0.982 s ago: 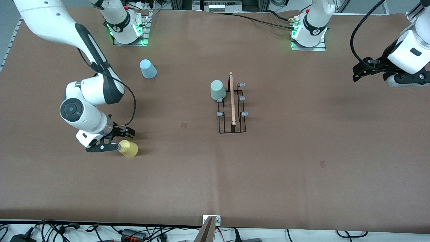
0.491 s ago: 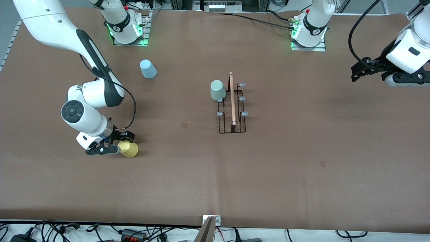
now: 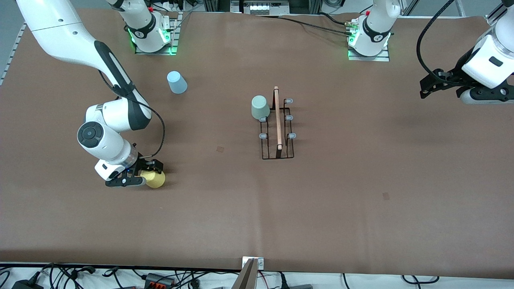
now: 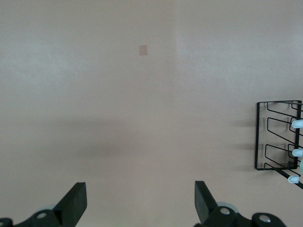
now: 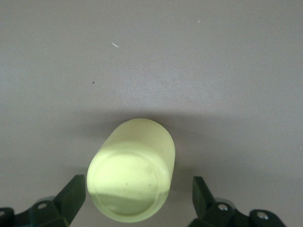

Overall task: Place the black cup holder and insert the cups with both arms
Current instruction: 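Grasp the yellow cup with the right gripper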

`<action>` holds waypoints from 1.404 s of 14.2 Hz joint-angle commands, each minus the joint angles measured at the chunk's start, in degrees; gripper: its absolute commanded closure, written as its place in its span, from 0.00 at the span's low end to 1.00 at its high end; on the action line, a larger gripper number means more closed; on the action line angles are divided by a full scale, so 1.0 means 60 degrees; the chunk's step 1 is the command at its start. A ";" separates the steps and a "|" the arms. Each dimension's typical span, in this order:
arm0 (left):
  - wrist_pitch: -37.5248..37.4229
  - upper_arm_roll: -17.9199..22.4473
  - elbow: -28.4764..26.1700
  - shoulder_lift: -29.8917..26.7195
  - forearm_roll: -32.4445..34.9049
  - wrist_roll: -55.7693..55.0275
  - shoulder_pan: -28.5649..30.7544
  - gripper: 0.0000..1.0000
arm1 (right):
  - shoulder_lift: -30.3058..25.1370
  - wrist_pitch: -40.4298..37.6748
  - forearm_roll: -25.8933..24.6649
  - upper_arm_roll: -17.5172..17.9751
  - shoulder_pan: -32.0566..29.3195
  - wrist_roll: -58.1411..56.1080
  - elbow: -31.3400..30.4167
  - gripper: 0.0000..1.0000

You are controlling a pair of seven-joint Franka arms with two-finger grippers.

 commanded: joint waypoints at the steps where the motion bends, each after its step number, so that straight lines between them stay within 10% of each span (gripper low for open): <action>1: -0.0114 -0.0044 0.0299 0.0136 -0.0064 -0.0017 0.0042 0.00 | 0.0096 0.0106 -0.0126 0.0093 -0.0110 -0.0016 0.0124 0.00; 8: -0.0114 -0.0014 0.0299 0.0136 -0.0064 -0.0002 0.0042 0.00 | 0.0404 0.0502 -0.0112 0.0078 -0.0096 -0.0030 0.0329 0.00; 14: -0.0114 -0.0014 0.0328 0.0150 -0.0079 -0.0002 0.0042 0.00 | 0.0171 0.0167 -0.0126 0.0093 -0.0095 -0.0162 0.0256 0.78; 20: -0.0114 -0.0014 0.0328 0.0150 -0.0093 -0.0002 0.0042 0.00 | -0.2287 -0.3565 0.0734 0.0122 0.0650 0.0510 0.0300 0.82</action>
